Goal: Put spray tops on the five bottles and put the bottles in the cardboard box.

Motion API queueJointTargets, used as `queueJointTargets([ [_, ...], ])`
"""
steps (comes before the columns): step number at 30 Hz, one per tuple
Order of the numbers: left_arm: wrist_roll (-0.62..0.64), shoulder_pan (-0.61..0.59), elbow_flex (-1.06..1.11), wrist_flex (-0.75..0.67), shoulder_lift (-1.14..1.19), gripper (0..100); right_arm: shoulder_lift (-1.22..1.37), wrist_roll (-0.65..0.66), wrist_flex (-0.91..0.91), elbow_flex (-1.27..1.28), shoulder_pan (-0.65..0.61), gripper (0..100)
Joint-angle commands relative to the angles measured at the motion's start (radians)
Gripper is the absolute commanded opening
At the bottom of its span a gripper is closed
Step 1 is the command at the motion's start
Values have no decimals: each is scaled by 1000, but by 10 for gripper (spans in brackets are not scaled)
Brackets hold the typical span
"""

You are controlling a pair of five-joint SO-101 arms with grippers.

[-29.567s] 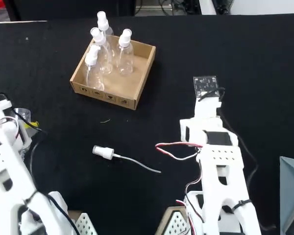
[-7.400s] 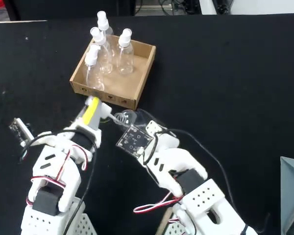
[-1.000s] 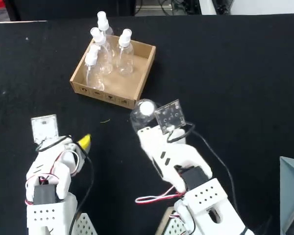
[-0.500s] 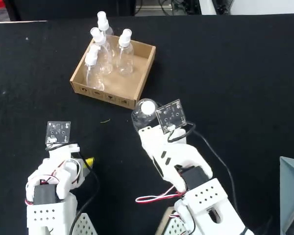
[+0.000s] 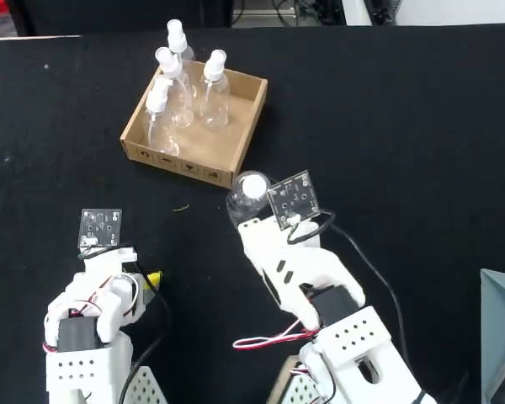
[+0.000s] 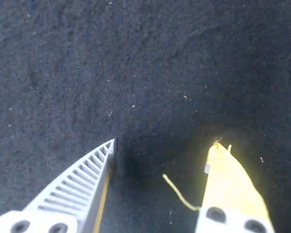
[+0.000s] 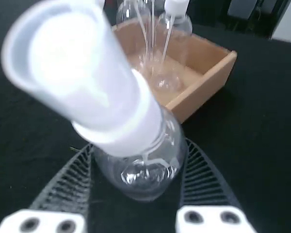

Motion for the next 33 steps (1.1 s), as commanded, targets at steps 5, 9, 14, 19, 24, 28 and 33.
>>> queueJointTargets([
  [5,-9,4,25,6,-9,275,-22,-8,140,-228,23,100],
  [9,-9,4,25,6,-9,275,-19,-8,218,-318,18,100],
  [14,-9,4,25,6,-9,275,76,-8,259,-438,18,100],
  [19,-9,4,25,6,-9,275,259,-8,256,-561,18,100],
  [24,-9,4,25,6,-9,275,414,-6,250,-668,20,100],
  [28,-9,4,25,6,-9,275,507,-6,153,-687,21,100],
  [33,-9,4,25,6,-9,275,619,-6,34,-688,17,100],
])
